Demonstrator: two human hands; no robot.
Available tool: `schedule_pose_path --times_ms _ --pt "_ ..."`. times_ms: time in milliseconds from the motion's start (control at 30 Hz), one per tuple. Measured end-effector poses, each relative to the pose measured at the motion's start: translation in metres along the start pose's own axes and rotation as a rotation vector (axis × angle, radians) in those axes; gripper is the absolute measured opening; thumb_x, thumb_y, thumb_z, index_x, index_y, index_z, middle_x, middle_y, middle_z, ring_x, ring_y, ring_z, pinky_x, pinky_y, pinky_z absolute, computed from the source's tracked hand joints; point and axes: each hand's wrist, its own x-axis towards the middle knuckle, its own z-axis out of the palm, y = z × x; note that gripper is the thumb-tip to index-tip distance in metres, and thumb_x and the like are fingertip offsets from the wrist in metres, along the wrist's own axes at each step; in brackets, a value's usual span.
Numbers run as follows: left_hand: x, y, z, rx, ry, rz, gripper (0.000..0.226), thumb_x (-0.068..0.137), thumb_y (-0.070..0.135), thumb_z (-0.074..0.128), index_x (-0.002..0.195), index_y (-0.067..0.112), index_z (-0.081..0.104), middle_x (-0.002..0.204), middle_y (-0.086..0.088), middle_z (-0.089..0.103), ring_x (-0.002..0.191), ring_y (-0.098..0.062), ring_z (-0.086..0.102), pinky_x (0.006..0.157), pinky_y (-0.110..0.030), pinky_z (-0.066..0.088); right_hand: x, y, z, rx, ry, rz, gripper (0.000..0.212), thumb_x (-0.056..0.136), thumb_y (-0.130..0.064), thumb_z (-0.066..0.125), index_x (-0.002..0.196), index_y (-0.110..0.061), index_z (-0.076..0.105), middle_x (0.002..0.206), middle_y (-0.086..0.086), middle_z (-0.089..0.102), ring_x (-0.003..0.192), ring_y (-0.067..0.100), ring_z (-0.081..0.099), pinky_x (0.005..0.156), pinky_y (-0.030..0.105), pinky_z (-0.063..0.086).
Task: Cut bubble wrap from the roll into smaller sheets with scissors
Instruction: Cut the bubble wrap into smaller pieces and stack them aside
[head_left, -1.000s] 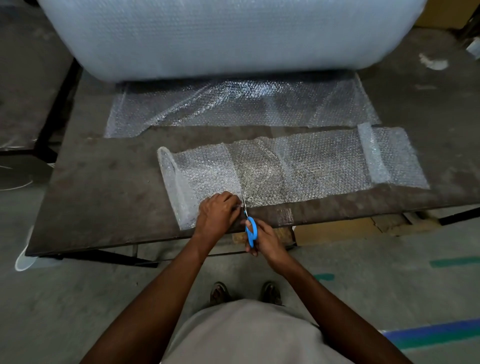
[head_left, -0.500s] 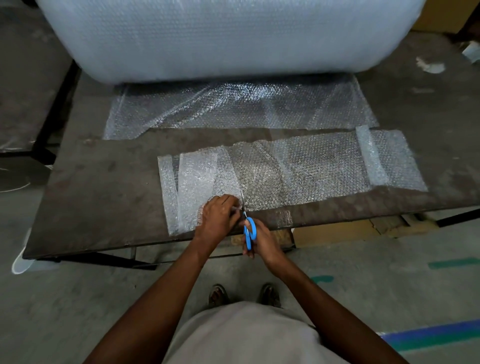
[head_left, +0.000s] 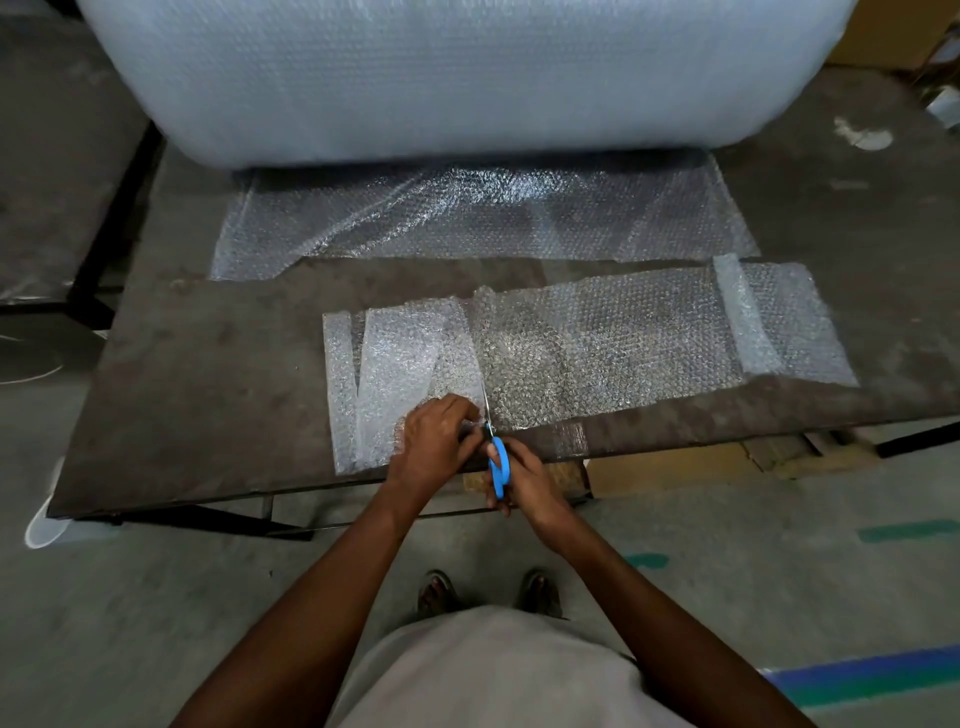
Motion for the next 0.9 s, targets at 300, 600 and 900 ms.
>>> schedule_pose_path --times_ms 300,600,900 --pt "0.003 -0.007 0.003 0.004 -0.003 0.063 0.015 0.079 0.034 0.071 0.088 0.021 0.071 0.089 0.007 0.072 0.086 -0.024 0.067 0.078 -0.045 0.047 0.013 -0.002 -0.006 -0.034 -0.011 -0.047 0.020 0.111 -0.031 0.057 0.118 -0.016 0.067 0.064 0.014 0.062 0.056 0.032 0.055 0.043 0.029 0.037" --pt "0.000 -0.007 0.006 -0.066 0.030 0.072 0.018 0.073 0.023 0.080 0.087 0.016 0.071 0.086 0.004 0.070 0.079 -0.021 0.065 0.072 -0.036 0.044 0.017 -0.007 -0.002 -0.023 0.013 -0.025 0.016 0.111 -0.027 0.056 0.120 -0.017 0.064 0.069 0.014 0.063 0.051 0.026 0.062 0.040 0.027 0.039" --pt "0.004 -0.008 0.005 -0.111 0.075 0.115 0.017 0.073 0.024 0.079 0.083 0.015 0.069 0.084 0.004 0.069 0.074 -0.020 0.066 0.063 -0.040 0.048 0.026 -0.015 -0.007 -0.070 -0.007 -0.079 0.024 0.111 -0.036 0.056 0.115 -0.014 0.064 0.068 0.012 0.065 0.056 0.026 0.064 0.045 0.030 0.043"
